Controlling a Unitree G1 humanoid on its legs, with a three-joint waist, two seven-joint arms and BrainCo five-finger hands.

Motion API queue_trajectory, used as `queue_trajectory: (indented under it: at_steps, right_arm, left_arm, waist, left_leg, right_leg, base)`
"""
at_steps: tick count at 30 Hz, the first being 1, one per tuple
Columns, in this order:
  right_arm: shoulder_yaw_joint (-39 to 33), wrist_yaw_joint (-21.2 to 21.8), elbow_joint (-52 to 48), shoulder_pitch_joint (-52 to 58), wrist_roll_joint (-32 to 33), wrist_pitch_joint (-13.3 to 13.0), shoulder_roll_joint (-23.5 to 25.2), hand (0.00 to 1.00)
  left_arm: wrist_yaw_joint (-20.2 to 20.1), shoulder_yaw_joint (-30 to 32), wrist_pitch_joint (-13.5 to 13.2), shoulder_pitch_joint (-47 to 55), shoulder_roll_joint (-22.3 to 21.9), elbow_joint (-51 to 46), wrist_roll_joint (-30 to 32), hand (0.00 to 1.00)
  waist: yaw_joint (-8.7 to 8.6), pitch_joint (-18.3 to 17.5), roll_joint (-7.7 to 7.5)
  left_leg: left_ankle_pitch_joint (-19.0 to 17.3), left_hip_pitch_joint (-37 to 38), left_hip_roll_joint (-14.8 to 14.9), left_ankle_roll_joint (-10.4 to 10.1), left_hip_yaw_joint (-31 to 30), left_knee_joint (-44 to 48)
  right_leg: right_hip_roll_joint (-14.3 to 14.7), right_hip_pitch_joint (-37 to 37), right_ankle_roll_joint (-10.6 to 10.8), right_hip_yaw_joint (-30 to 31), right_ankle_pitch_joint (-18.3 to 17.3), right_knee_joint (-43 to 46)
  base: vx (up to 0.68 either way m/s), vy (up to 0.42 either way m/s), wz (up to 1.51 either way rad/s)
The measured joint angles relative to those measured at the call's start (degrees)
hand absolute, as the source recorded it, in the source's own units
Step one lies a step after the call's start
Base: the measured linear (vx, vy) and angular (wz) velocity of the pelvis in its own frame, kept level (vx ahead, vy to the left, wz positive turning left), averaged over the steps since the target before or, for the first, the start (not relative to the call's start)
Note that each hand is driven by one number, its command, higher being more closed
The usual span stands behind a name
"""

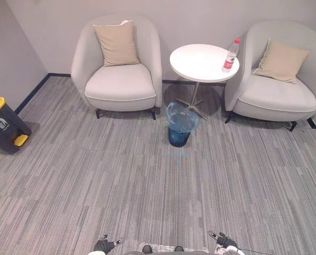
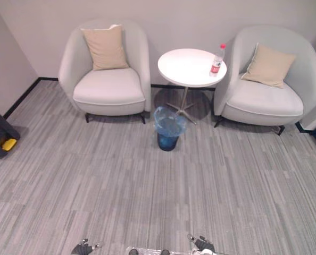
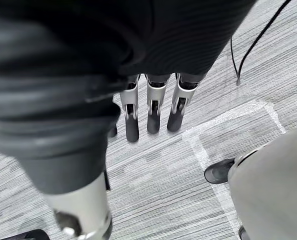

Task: Gather rubbish on tea table into small bin, then transfer packed bag to large trash can.

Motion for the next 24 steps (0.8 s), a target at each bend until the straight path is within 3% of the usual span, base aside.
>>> queue_trajectory:
  at_steps: [6, 18, 21, 24]
  right_arm:
    - [0.0, 0.0, 1.0, 0.0, 0.0, 0.0, 0.2, 0.00]
    - [0.9, 0.0, 0.9, -0.1, -0.4, 0.0, -0.2, 0.00]
    - [1.0, 0.0, 0.8, -0.8, -1.4, 0.0, -0.3, 0.00]
    - [1.1, 0.0, 0.0, -1.2, -1.5, 0.0, -0.2, 0.00]
  left_arm:
    - [0.0, -0.1, 0.0, -0.1, 0.4, 0.6, 0.0, 0.00]
    - [0.1, -1.2, 0.0, -0.6, 0.6, 1.1, 0.1, 0.00]
    - [0.1, -1.8, 0.1, -1.0, 1.1, 1.2, 0.1, 0.00]
    - [0.2, -2.7, 0.1, -2.2, 1.4, 1.4, 0.1, 0.00]
  waist:
    - [0.07, 0.3, -0.68]
    - [0.29, 0.4, -0.46]
    - [0.32, 0.9, -0.38]
    - [-0.02, 1.8, -0.53]
  left_leg:
    - [0.0, 0.8, 0.0, 0.0, 0.4, -0.2]
    - [-0.3, 0.6, 0.5, 0.4, 3.8, 0.0]
    - [-1.6, -1.5, 1.3, 0.4, 7.8, 2.1]
    - [-3.4, -2.7, 2.2, -0.2, 9.4, 5.1]
  right_leg:
    - [0.1, 0.9, -0.7, 0.3, 0.5, -1.0]
    - [0.7, -1.0, -1.1, 3.7, 0.9, -0.2]
    - [0.8, -6.3, -1.4, 4.7, -1.6, 6.1]
    - [-0.3, -7.9, -1.4, 0.6, -2.7, 8.3]
  base:
    - [-0.01, -0.008, -0.02]
    - [-0.03, -0.017, -0.14]
    - [-0.03, -0.021, -0.65]
    - [-0.01, -0.044, -0.41]
